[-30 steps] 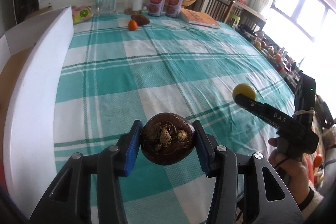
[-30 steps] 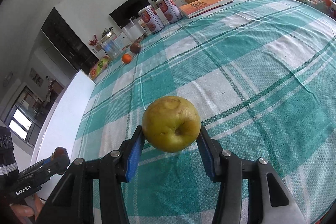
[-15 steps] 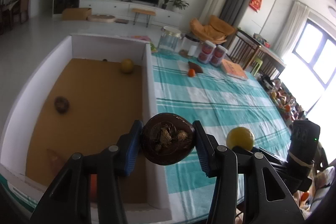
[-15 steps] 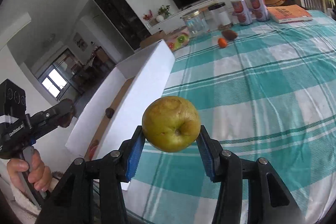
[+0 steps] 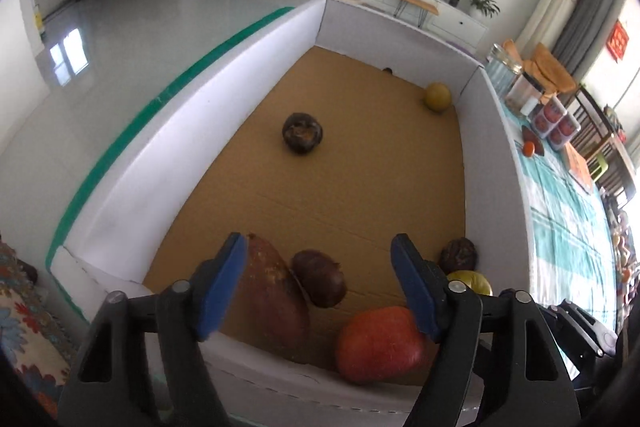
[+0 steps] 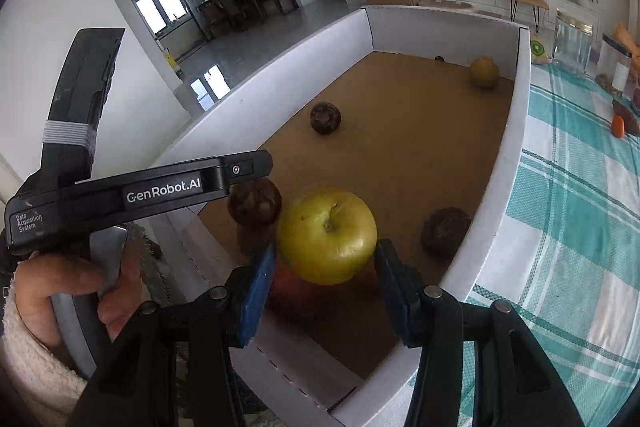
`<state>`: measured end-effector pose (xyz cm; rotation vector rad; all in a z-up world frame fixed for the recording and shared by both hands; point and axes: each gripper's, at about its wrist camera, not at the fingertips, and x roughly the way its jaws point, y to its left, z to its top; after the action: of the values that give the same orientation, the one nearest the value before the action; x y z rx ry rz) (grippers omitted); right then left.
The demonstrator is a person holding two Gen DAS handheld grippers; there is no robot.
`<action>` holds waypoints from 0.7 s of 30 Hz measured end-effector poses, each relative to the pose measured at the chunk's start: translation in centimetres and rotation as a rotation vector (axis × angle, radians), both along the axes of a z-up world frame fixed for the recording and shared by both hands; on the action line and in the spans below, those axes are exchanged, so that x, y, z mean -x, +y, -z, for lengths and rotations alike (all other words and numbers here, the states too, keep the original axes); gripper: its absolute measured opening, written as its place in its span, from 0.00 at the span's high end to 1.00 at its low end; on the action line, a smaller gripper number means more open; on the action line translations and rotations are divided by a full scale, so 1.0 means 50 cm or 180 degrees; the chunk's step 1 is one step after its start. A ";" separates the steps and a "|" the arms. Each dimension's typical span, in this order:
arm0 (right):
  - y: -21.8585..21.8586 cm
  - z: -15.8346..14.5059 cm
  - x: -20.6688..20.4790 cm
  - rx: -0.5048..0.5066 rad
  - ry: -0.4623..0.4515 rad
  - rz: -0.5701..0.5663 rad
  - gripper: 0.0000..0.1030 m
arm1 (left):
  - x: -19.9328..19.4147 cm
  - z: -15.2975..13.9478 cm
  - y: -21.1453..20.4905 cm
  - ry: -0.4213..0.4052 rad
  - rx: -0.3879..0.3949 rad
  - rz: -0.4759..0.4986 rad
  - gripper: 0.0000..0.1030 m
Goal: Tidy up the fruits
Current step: 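Carry the brown fruit and pear into the white box and open both tools, then withdraw both open tools from the box back over the tablecloth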
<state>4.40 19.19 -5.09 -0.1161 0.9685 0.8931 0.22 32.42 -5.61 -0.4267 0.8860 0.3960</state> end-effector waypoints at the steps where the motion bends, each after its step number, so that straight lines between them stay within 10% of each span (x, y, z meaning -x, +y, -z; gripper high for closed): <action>1: -0.014 -0.003 0.001 -0.0055 -0.0014 0.0069 0.32 | 0.002 -0.004 -0.001 -0.0026 -0.0042 -0.0032 0.23; 9: -0.248 -0.033 -0.018 -0.0371 -0.0499 0.1026 0.09 | -0.016 -0.054 -0.091 -0.0371 -0.0083 0.0227 0.19; 14: -0.440 0.060 -0.074 0.0400 -0.0755 0.1843 0.06 | -0.047 -0.079 -0.215 -0.0585 0.0217 0.0828 0.17; 17: -0.563 0.128 -0.107 0.0859 -0.0666 0.2324 0.06 | -0.065 -0.077 -0.313 -0.0581 0.0309 0.1214 0.17; 21: -0.705 0.141 -0.111 0.0591 -0.0351 0.2876 0.06 | -0.093 -0.052 -0.457 -0.0414 0.0412 0.1737 0.17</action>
<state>9.93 -16.07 -12.13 0.1135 0.8690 -0.0335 4.85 9.56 -3.03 -0.3083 0.8646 -0.1890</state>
